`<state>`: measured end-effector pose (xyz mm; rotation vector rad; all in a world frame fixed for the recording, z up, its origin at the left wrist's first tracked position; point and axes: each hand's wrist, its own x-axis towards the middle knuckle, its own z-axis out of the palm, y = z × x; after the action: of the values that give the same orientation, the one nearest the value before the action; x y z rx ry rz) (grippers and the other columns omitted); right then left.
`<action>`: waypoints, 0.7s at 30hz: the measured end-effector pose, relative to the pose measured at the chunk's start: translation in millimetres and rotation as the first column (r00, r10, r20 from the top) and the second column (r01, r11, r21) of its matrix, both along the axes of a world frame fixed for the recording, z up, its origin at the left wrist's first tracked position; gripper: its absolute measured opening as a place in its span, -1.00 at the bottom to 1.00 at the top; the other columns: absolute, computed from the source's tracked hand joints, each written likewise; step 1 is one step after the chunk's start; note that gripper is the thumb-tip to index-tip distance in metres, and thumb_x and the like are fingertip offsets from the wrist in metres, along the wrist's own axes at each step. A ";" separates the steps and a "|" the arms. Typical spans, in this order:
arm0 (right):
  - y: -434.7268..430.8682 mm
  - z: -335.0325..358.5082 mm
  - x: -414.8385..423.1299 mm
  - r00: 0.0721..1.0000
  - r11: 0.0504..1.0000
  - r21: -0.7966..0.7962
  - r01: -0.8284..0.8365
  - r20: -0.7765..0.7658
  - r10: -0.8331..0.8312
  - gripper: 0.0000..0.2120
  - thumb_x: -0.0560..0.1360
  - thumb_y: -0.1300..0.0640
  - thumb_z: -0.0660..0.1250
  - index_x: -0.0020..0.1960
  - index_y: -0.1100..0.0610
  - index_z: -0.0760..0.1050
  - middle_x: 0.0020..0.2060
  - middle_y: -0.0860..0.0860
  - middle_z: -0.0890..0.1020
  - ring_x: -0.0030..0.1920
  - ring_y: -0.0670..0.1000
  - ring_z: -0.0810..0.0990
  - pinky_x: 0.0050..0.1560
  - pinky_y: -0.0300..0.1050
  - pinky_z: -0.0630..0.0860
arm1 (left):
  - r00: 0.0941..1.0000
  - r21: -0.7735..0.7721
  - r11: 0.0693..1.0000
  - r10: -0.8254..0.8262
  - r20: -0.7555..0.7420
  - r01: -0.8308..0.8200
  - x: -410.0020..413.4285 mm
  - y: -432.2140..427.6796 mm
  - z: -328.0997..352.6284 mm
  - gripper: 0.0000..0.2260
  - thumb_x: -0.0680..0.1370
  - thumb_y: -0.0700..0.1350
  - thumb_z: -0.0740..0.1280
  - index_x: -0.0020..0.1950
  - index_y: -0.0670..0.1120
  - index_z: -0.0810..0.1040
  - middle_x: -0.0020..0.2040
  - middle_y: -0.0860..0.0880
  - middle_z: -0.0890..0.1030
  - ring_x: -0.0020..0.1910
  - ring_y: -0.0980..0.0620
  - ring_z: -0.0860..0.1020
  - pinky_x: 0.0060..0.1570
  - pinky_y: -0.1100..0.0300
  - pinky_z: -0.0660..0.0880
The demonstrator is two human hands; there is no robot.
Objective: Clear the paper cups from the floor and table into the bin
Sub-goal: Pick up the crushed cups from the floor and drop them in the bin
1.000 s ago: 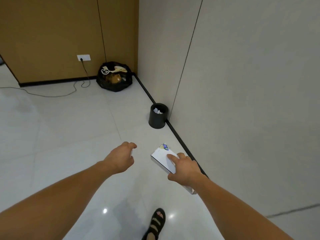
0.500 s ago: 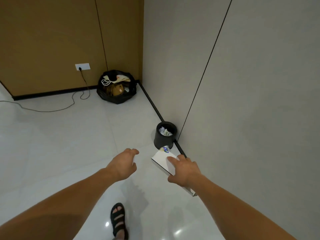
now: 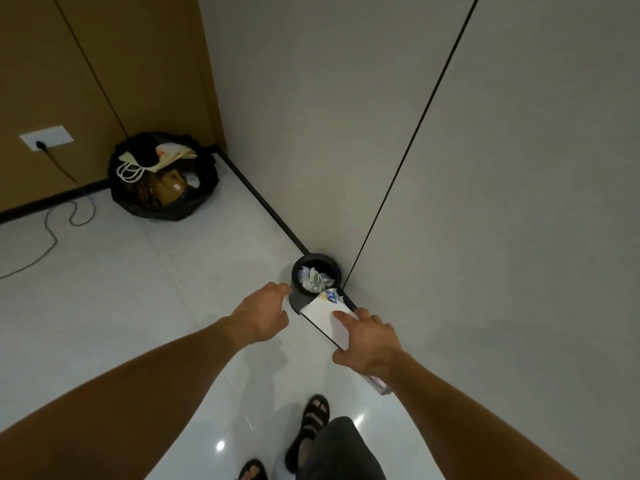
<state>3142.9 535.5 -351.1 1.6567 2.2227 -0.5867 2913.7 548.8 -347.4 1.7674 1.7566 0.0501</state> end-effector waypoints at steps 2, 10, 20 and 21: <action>31.6 -15.5 -2.0 0.999 0.999 -0.042 0.035 0.000 -0.035 -0.24 0.41 -0.22 0.30 0.53 -0.14 0.09 0.35 0.06 0.36 0.29 0.13 0.39 0.24 0.07 0.38 | 1.000 -0.040 0.999 -0.021 0.001 0.021 -0.7 36.3 -15.8 -0.52 0.54 -0.11 0.28 0.45 -0.05 0.29 0.33 -0.10 0.42 0.24 -0.08 0.48 0.24 0.09 0.43; 178.8 -104.8 -0.2 0.990 0.968 -0.212 0.133 -0.018 -0.140 -0.26 0.38 -0.28 0.32 0.44 -0.11 0.09 0.29 0.06 0.38 0.26 0.12 0.41 0.25 0.09 0.41 | 0.995 -0.160 0.983 -0.098 -0.014 0.094 9.4 195.6 -99.9 -0.54 0.56 -0.11 0.26 0.45 -0.07 0.28 0.32 -0.11 0.43 0.24 -0.08 0.46 0.25 0.07 0.42; 311.8 -288.2 -1.7 0.964 0.923 -0.277 0.266 0.066 -0.258 -0.26 0.36 -0.32 0.20 0.45 -0.13 0.05 0.31 0.03 0.37 0.23 0.10 0.42 0.18 0.07 0.40 | 0.980 -0.172 0.965 -0.193 0.042 0.197 30.7 367.2 -324.4 -0.55 0.54 -0.06 0.30 0.41 -0.09 0.30 0.28 -0.15 0.44 0.19 -0.13 0.50 0.05 0.14 0.44; 321.4 -310.0 -2.0 0.960 0.918 -0.281 0.279 0.075 -0.269 -0.26 0.36 -0.32 0.19 0.45 -0.12 0.05 0.30 0.04 0.37 0.23 0.10 0.43 0.18 0.07 0.41 | 0.975 -0.188 0.957 -0.217 0.036 0.220 33.6 377.9 -350.4 -0.52 0.54 -0.05 0.31 0.42 -0.09 0.28 0.30 -0.17 0.42 0.22 -0.15 0.48 0.08 0.11 0.44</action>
<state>3140.9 856.9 -661.1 1.8136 1.7862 -0.8986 2947.3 926.7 -697.7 1.8019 1.4914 -0.1915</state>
